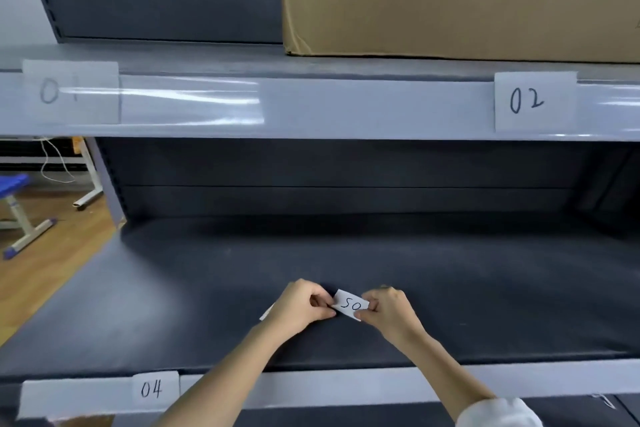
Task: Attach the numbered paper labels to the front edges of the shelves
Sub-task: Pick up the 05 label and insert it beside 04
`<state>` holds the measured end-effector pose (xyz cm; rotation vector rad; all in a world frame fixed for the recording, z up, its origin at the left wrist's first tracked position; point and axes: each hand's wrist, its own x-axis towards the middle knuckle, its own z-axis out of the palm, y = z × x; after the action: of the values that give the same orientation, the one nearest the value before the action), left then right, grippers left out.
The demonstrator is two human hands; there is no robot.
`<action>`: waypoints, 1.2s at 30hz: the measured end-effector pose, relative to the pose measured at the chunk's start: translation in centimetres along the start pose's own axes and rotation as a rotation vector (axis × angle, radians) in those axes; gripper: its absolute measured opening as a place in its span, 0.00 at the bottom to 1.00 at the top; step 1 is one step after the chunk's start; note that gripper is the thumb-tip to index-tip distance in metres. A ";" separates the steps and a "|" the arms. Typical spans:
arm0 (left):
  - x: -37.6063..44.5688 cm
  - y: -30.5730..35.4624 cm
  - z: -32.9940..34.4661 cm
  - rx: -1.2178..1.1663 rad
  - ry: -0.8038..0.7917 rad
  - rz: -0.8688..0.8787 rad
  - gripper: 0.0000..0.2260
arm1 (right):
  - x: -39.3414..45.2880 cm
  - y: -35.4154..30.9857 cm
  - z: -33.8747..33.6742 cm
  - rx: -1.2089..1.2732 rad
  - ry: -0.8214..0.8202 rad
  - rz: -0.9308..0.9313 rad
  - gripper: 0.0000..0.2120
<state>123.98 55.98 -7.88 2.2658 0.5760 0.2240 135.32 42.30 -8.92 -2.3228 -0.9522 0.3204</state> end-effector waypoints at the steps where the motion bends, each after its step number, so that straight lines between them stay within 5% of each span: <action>1: 0.2 0.0 0.1 -0.003 0.001 0.002 0.06 | 0.3 0.0 0.1 -0.015 -0.013 0.000 0.14; 5: 0.3 0.2 0.5 -0.027 0.004 0.012 0.07 | 0.7 0.3 0.3 -0.087 -0.035 -0.044 0.22; 14: 0.4 0.2 0.8 -0.093 0.015 -0.051 0.03 | 0.4 -0.1 0.0 -0.161 -0.049 -0.098 0.12; 17: 0.1 0.4 0.9 -0.081 -0.013 -0.109 0.10 | 0.1 -0.5 -0.2 -0.088 0.014 -0.083 0.13; 23: -0.8 1.5 1.2 -0.599 -0.106 -0.307 0.09 | -0.6 -1.5 -0.6 -0.039 0.095 -0.088 0.10; 27: -1.3 2.2 1.5 -0.742 -0.074 -0.357 0.08 | -1.3 -1.6 -0.6 -0.045 0.066 -0.124 0.15; 36: -1.9 2.2 0.6 0.007 -0.029 -0.076 0.09 | -1.9 -1.4 -2.0 0.088 0.063 -0.216 0.16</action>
<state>123.23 53.38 -6.61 2.2452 0.6471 0.1512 134.07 40.83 -6.47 -2.1155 -1.1227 0.1954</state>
